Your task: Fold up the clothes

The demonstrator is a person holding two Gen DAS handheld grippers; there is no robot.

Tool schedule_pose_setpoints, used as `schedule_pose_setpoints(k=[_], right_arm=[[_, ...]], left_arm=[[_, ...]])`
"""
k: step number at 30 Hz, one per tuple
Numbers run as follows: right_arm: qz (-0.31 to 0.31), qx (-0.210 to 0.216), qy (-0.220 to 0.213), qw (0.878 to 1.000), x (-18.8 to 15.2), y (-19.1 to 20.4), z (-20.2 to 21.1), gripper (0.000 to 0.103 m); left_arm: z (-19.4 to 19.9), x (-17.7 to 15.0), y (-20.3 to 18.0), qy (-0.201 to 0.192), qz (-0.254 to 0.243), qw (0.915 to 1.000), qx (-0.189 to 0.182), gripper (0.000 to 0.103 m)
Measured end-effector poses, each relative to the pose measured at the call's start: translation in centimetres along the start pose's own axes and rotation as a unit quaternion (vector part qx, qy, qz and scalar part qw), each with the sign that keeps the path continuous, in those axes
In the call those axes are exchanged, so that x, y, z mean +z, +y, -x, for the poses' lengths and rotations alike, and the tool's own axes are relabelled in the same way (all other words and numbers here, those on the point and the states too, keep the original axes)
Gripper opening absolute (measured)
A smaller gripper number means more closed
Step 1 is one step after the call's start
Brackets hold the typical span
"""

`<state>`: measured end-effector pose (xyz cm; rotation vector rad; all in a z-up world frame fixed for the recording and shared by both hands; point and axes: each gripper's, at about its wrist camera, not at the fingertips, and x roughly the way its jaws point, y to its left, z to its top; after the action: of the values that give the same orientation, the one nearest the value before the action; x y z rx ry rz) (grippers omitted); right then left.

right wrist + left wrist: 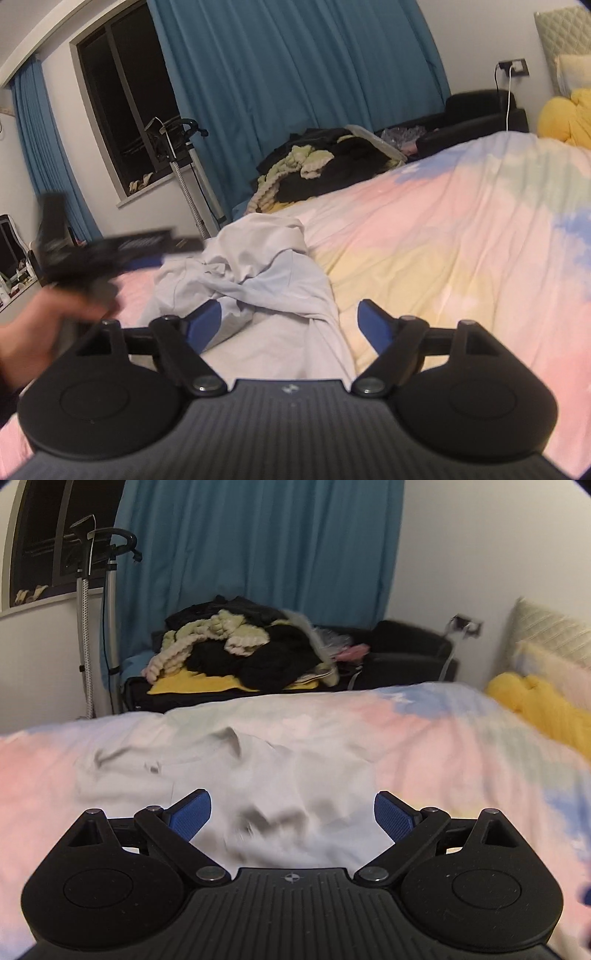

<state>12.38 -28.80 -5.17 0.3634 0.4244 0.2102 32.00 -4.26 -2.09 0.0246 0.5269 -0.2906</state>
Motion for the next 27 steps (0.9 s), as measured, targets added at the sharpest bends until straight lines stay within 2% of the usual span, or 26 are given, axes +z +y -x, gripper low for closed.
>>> schedule_pose_setpoints(k=[1, 2, 4, 5, 6, 7, 10, 12, 15, 19, 20, 22, 23, 24, 25, 27], right_arm=[[-0.005, 0.002, 0.002, 1.0, 0.0, -0.4, -0.3, 0.083], [-0.01, 0.004, 0.004, 1.0, 0.1, -0.7, -0.5, 0.083], [-0.022, 0.009, 0.01, 1.0, 0.0, -1.4, -1.0, 0.083], [-0.029, 0.01, 0.013, 0.999, 0.1, -1.7, -1.2, 0.083], [-0.036, 0.012, 0.015, 0.999, 0.1, -2.0, -1.4, 0.083], [-0.044, 0.012, 0.017, 0.999, 0.0, -2.3, -1.5, 0.084], [-0.066, 0.009, 0.022, 0.998, -0.1, -2.8, -1.8, 0.084], [-0.07, 0.014, 0.026, 0.997, -0.3, -2.8, -1.9, 0.084], [-0.054, 0.007, 0.038, 0.998, -0.7, -2.6, -2.5, 0.084], [-0.048, 0.006, 0.042, 0.998, -0.9, -2.5, -2.9, 0.084], [-0.047, 0.005, 0.041, 0.998, -0.9, -2.5, -2.9, 0.084], [-0.047, 0.005, 0.038, 0.998, -0.8, -2.4, -2.7, 0.084], [-0.047, 0.006, 0.036, 0.998, -0.8, -2.4, -2.6, 0.084], [-0.048, 0.007, 0.035, 0.998, -0.8, -2.3, -2.5, 0.084], [-0.048, 0.007, 0.033, 0.998, -0.7, -2.3, -2.3, 0.084], [-0.051, 0.006, 0.029, 0.998, -0.5, -2.2, -2.0, 0.084]], left_arm=[[-1.7, 0.4, 0.2, 0.01, -0.005, 0.9999, 0.005, 0.093], [-3.1, 0.7, 0.5, 0.022, 0.002, 0.9998, -0.003, 0.086], [-5.7, 1.1, 1.2, 0.046, 0.016, 0.9986, -0.022, 0.063], [-6.7, 1.2, 1.5, 0.062, 0.027, 0.997, -0.037, 0.033], [-7.6, 1.4, 1.7, 0.077, 0.04, 0.9951, -0.047, 0.008], [-8.5, 1.7, 2.0, 0.09, 0.053, 0.993, -0.055, 0.005], [-10.4, 2.9, 2.8, 0.09, 0.089, 0.9907, -0.048, 0.004], [-12.3, 3.2, 3.7, 0.104, 0.129, 0.986, -0.02, 0.004], [-14.4, 2.3, 4.7, 0.119, 0.147, 0.9812, 0.036, 0.004], [-14.0, 0.8, 5.5, 0.11, 0.174, 0.9785, 0.018, 0.009], [-13.4, 0.8, 5.7, 0.111, 0.181, 0.9771, 0.011, 0.016], [-12.0, 0.9, 6.1, 0.112, 0.196, 0.9741, -0.003, 0.04], [-10.7, 1.1, 6.1, 0.104, 0.202, 0.9737, -0.013, 0.062], [-9.5, 1.0, 6.0, 0.094, 0.206, 0.9738, -0.02, 0.073], [-8.1, 0.9, 5.9, 0.088, 0.213, 0.9727, -0.024, 0.074], [-5.7, 0.2, 5.8, 0.1, 0.245, 0.9641, -0.027, 0.074]])
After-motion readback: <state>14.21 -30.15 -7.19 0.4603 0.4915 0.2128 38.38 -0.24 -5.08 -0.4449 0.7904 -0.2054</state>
